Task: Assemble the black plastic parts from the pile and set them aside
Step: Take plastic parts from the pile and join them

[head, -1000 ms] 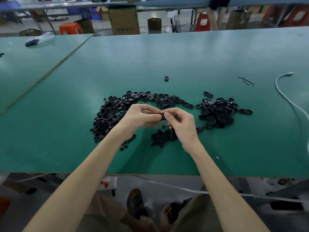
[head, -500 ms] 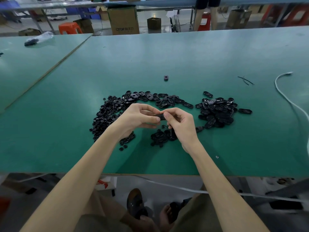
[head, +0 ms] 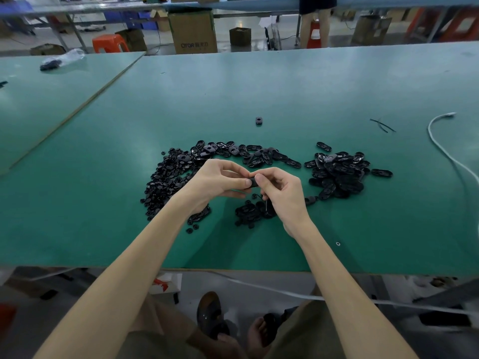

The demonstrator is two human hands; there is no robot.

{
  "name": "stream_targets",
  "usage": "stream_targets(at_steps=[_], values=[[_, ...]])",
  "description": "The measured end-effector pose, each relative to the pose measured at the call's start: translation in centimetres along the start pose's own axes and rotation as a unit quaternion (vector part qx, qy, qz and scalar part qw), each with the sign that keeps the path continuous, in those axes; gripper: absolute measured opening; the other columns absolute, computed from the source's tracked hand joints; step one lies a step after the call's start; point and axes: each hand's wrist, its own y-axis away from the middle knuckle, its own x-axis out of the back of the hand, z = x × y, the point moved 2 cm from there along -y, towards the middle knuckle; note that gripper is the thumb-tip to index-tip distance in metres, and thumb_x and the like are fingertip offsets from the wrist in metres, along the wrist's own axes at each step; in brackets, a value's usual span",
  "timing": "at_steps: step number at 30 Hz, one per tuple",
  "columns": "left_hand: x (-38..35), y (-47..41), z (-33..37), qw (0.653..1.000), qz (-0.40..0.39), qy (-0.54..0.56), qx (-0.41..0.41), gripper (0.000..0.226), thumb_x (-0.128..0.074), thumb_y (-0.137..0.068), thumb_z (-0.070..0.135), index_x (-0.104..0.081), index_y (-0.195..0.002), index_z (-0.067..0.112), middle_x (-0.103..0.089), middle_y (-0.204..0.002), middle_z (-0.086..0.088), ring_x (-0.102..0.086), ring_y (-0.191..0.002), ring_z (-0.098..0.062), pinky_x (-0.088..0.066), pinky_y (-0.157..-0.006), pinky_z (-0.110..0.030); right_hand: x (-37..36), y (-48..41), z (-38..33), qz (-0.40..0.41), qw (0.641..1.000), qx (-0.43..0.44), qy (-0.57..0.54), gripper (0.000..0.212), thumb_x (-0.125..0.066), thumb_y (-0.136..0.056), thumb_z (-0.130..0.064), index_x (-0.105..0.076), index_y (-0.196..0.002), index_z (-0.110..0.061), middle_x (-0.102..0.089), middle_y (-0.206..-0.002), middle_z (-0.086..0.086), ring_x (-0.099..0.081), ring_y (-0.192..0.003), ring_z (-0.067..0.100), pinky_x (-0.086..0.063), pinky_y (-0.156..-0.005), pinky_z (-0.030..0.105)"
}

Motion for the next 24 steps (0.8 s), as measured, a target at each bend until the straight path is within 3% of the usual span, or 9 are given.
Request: stream_targets(at_steps=[7,12,19,24], values=[[0.13,0.03,-0.10,1.000,-0.008,0.009,-0.005,0.025,-0.080,-0.084,-0.001,-0.071,-0.107,-0.004,-0.078,-0.100,-0.021,-0.077,-0.084,-0.025,-0.063,-0.078,-0.032,0.04,0.03,0.02,-0.002,1.000,-0.002,0.000,0.012,-0.069,-0.100,-0.011,-0.080,-0.099,-0.016,-0.067,-0.073,-0.003,-0.054,-0.068,0.012,-0.051,-0.064,0.027],[0.09,0.04,0.09,1.000,-0.005,-0.001,-0.006,0.019,-0.075,-0.090,0.001,-0.072,-0.108,-0.003,-0.078,-0.101,-0.017,-0.077,-0.094,-0.027,-0.064,-0.079,-0.035,0.13,0.03,-0.07,0.001,1.000,0.000,-0.002,0.015,-0.069,-0.100,-0.011,-0.079,-0.097,-0.022,-0.070,-0.073,-0.011,-0.057,-0.068,0.008,-0.052,-0.064,0.025],[-0.63,0.16,0.16,1.000,0.004,-0.019,-0.020,0.019,-0.078,-0.089,0.002,-0.071,-0.106,-0.002,-0.078,-0.100,-0.018,-0.077,-0.092,-0.030,-0.064,-0.078,-0.035,0.19,0.12,-0.10,0.005,1.000,-0.002,-0.001,0.011,-0.071,-0.099,-0.013,-0.080,-0.097,-0.019,-0.073,-0.085,0.016,-0.055,-0.071,0.017,-0.051,-0.068,0.037],[-0.32,0.27,0.07,1.000,0.000,-0.014,-0.022,0.023,-0.078,-0.088,0.001,-0.071,-0.108,-0.004,-0.078,-0.099,-0.019,-0.078,-0.087,-0.027,-0.063,-0.076,-0.032,0.16,0.14,-0.09,0.003,1.000,-0.006,0.003,0.013,-0.071,-0.099,-0.012,-0.080,-0.095,-0.021,-0.068,-0.071,-0.004,-0.055,-0.066,0.012,-0.051,-0.065,0.028]])
